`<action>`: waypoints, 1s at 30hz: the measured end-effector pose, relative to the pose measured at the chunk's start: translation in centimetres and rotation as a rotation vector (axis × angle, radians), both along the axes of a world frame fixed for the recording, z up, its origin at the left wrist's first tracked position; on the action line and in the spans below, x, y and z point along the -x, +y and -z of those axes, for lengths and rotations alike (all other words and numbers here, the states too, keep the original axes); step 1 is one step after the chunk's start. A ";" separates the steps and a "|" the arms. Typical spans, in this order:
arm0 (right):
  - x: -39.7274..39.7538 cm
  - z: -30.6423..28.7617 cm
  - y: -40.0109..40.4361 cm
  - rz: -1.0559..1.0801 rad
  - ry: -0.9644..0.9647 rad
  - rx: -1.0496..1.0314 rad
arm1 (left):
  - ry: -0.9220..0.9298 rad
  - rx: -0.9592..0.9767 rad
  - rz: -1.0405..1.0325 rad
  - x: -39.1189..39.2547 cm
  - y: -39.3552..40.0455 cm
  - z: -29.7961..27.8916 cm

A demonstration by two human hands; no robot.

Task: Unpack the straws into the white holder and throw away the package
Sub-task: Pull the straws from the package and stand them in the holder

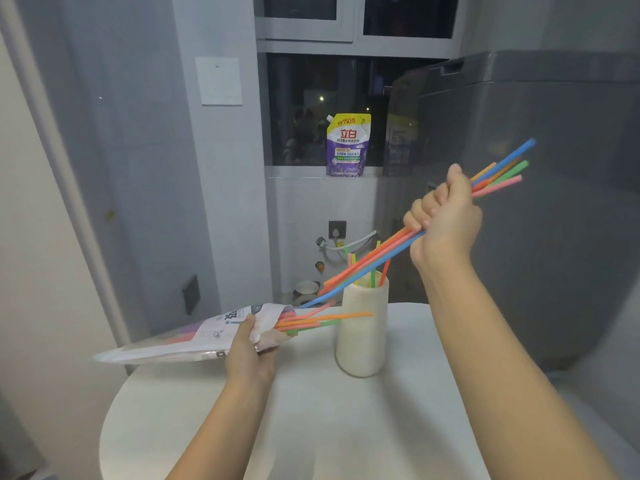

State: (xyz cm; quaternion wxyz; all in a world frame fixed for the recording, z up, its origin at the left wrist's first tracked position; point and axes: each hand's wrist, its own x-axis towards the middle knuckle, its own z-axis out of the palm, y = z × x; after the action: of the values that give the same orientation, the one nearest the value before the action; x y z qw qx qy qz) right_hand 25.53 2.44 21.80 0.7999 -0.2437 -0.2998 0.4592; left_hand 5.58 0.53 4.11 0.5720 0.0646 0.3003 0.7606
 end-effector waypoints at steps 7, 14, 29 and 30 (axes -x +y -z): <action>-0.8 -2.6 -0.3 0.148 -0.131 -0.046 | -0.004 -0.002 0.002 -0.7 -0.4 -0.1; -1.1 -3.3 0.5 0.205 -0.184 -0.041 | -0.053 -0.046 0.017 -1.0 -0.6 -0.3; -0.2 -3.2 2.6 0.214 -0.396 -0.096 | -0.047 0.000 0.038 -1.1 -0.5 -0.6; 0.1 -2.5 3.0 0.210 -0.434 -0.080 | -0.047 0.002 0.035 -1.1 -0.5 -0.6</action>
State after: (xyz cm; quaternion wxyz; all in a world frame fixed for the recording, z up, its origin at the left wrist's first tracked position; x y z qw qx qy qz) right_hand 25.38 5.44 24.26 0.7691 -0.3348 -0.4556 0.2980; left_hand 6.63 -0.02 4.66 0.5923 0.0512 0.2862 0.7514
